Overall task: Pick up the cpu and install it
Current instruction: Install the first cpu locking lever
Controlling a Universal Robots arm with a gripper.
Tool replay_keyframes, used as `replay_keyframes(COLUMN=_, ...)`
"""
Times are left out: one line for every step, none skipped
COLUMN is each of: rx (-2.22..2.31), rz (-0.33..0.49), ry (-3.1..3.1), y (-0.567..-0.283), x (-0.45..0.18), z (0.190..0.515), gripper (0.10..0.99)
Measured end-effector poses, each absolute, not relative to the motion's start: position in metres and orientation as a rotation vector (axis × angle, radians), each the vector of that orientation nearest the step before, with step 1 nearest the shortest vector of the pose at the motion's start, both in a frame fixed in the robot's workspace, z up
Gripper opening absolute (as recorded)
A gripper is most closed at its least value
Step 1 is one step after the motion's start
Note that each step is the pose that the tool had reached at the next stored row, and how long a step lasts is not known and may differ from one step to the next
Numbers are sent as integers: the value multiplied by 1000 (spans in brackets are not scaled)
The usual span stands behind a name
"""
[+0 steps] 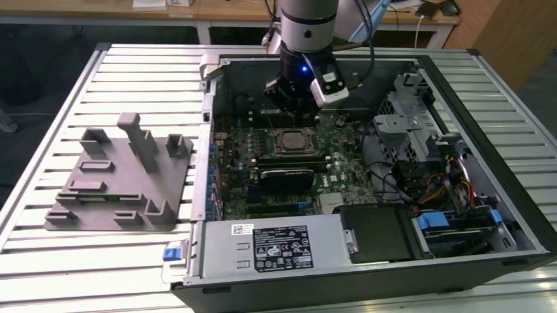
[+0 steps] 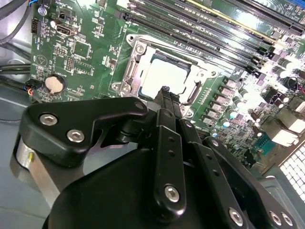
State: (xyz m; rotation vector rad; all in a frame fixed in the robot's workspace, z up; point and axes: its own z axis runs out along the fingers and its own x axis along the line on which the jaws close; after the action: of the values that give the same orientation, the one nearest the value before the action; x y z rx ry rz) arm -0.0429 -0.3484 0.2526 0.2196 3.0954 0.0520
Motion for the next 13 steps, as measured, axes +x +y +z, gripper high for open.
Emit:
replay_keyframes(rx=220, rz=53, ry=3095, y=-348, x=-43, z=253, gripper=106)
replay_keyframes(rx=220, rz=53, ry=3095, y=-348, x=-43, z=253, gripper=106)
replay_keyframes(rx=219, rz=53, ry=3095, y=-348, x=-43, z=253, gripper=106)
replay_keyframes(rx=220, rz=53, ry=3095, y=-348, x=-44, z=253, gripper=106)
replay_keyframes(rx=220, rz=53, ry=3095, y=-348, x=-45, z=253, gripper=106)
replay_keyframes(rx=220, rz=53, ry=3095, y=-348, x=-47, z=253, gripper=106)
replay_keyframes(rx=220, rz=53, ry=3095, y=-348, x=-49, z=253, gripper=106)
replay_keyframes(rx=219, rz=53, ry=3095, y=-348, x=-51, z=253, gripper=106)
replay_keyframes(rx=219, rz=53, ry=3095, y=-348, x=-53, z=253, gripper=106)
replay_keyframes(rx=220, rz=53, ry=3095, y=-348, x=-55, z=253, gripper=106)
replay_keyframes(rx=220, rz=53, ry=3095, y=-348, x=-57, z=253, gripper=106)
replay_keyframes(rx=220, rz=53, ry=3095, y=-348, x=-60, z=253, gripper=106)
replay_keyframes(rx=220, rz=53, ry=3095, y=-348, x=-62, z=253, gripper=106)
